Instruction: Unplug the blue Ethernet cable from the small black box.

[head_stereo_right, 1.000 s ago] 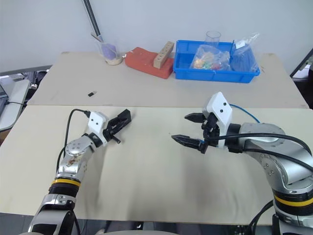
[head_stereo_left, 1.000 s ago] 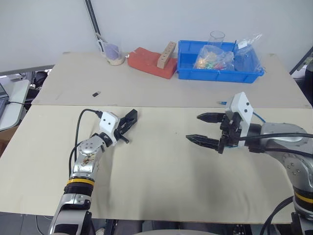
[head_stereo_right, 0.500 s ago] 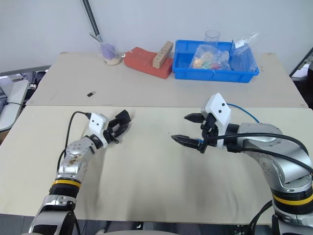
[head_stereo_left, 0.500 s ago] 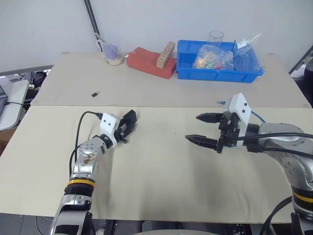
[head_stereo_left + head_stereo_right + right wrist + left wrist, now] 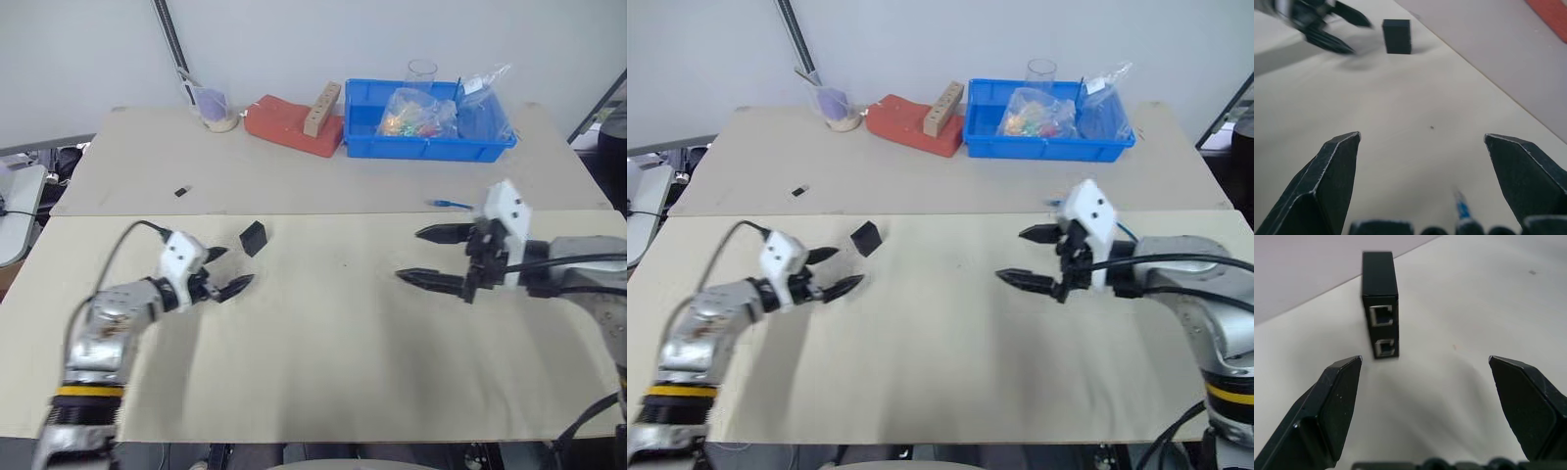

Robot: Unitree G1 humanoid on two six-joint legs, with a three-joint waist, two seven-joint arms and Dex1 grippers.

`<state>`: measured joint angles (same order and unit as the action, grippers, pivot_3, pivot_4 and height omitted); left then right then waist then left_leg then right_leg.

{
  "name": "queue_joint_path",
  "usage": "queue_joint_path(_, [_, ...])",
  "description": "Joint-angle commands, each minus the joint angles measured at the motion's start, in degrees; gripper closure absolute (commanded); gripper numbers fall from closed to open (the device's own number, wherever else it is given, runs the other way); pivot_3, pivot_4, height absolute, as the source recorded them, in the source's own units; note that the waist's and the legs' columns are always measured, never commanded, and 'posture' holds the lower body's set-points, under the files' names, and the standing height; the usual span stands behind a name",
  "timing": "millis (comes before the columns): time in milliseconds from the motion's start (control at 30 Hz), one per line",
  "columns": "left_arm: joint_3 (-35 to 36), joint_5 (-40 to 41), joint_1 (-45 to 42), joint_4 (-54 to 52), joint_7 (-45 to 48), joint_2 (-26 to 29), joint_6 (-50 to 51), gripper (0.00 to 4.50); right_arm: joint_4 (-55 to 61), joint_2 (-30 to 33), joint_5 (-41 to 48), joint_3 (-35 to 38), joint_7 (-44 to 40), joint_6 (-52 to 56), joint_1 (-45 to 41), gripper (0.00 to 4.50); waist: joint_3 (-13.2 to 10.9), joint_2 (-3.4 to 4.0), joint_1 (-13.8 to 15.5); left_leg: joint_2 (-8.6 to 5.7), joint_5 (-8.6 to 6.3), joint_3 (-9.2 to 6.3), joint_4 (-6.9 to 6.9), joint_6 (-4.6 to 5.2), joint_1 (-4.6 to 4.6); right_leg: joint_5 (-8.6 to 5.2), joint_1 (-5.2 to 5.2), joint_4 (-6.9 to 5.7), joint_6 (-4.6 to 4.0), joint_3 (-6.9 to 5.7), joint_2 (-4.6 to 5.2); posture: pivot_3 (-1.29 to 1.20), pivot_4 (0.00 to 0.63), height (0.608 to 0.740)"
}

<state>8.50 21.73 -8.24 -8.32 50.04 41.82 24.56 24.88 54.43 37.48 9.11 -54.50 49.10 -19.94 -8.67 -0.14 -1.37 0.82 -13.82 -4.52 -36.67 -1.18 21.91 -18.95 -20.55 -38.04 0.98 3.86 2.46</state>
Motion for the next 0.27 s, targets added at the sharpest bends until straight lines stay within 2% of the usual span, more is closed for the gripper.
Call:
queue_joint_path(33, [8.2,7.1,2.5,-10.5,2.2,6.3,8.6,0.08,-2.4,2.5,0.5,2.8,-5.0,-3.7,1.3,0.00,0.0,0.00,0.2,0.00,0.00,0.01,0.00,0.00,0.00,0.00,0.01,0.01,0.00,0.01,0.02,0.00,0.150,0.740])
queue_joint_path(100, [11.4,8.7,4.1,-12.4,2.8,9.0,10.9,0.08,-4.2,2.9,-0.7,2.4,-6.1,-5.5,1.7,0.00,0.0,0.01,0.4,0.01,0.00,0.01,0.01,0.00,-0.01,-0.01,0.04,0.05,0.00,0.01,0.05,0.00,0.150,0.740])
queue_joint_path(267, [15.1,9.3,5.7,-14.1,1.1,9.4,11.2,0.08,-7.8,0.5,-3.0,0.0,-4.8,-8.4,-0.2,0.00,0.0,0.02,0.3,0.00,0.00,0.07,0.01,0.00,-0.04,-0.01,0.04,0.05,0.01,0.05,0.02,0.00,0.150,0.740])
